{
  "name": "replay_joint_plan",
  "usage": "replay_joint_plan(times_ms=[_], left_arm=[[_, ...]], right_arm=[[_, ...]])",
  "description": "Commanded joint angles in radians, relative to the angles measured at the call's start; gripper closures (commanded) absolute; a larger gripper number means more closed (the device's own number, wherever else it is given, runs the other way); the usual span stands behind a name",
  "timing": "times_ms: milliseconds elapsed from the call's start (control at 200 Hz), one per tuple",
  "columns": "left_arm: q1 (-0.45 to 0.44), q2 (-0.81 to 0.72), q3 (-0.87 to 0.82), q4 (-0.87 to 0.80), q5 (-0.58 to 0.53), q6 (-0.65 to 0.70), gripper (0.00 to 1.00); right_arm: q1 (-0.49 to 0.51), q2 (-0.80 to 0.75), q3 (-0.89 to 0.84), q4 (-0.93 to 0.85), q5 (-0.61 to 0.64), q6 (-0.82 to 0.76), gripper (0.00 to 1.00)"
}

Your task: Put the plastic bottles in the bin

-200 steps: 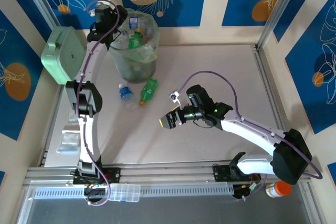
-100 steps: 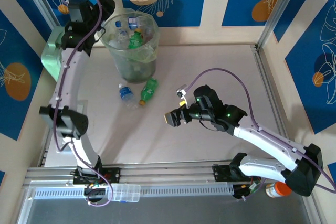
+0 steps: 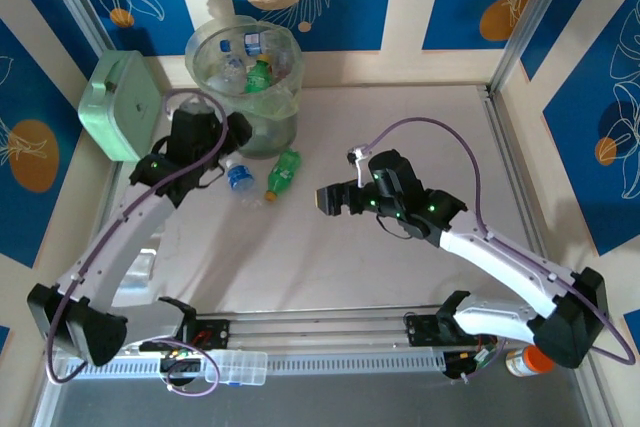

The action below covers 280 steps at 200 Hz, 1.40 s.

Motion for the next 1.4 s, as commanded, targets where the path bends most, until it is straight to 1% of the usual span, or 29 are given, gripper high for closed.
replay_joint_plan(times_ms=[0,55,120,220,355,450,570,680,785,930,1060,1275,1395], left_arm=[[0.009,-0.075,-0.105,-0.022,-0.081,-0.036,0.15],[0.012,-0.129,-0.169,-0.025,-0.121,-0.060,0.15],[0.012,-0.206,-0.268,0.013,-0.155,-0.079,0.15],[0.012,-0.283,-0.355,0.068,-0.157,-0.056,0.15],[0.012,-0.302,-0.340,0.084,-0.125,0.021,0.14],[0.009,-0.315,-0.323,0.092,-0.116,0.040,0.15],[0.003,-0.325,-0.317,0.091,-0.140,0.050,0.15],[-0.010,-0.330,-0.315,0.075,-0.187,0.047,0.14],[-0.027,-0.333,-0.317,0.075,-0.193,0.047,0.14],[-0.037,-0.330,-0.318,0.090,-0.165,0.056,0.14],[-0.041,-0.329,-0.311,0.087,-0.168,0.058,0.14],[-0.046,-0.336,-0.311,0.079,-0.184,0.062,0.13],[-0.048,-0.338,-0.312,0.081,-0.183,0.060,0.14]], right_arm=[[-0.029,0.075,0.046,0.061,-0.061,0.164,0.04],[-0.045,0.131,0.077,0.056,-0.079,0.236,0.04],[-0.068,0.200,0.109,0.063,-0.125,0.307,0.05],[-0.100,0.310,0.148,0.124,-0.215,0.385,0.07],[-0.112,0.493,0.261,0.138,-0.234,0.449,0.07],[-0.117,0.638,0.366,0.132,-0.261,0.481,0.05],[-0.131,0.798,0.469,0.134,-0.289,0.529,0.02],[-0.135,0.908,0.545,0.139,-0.308,0.550,0.01],[-0.137,1.000,0.617,0.137,-0.333,0.549,0.01],[-0.140,1.090,0.692,0.125,-0.342,0.558,0.02],[-0.139,1.139,0.726,0.121,-0.347,0.564,0.05],[-0.134,1.177,0.745,0.080,-0.316,0.561,0.14],[-0.134,1.178,0.737,0.079,-0.315,0.561,0.25]])
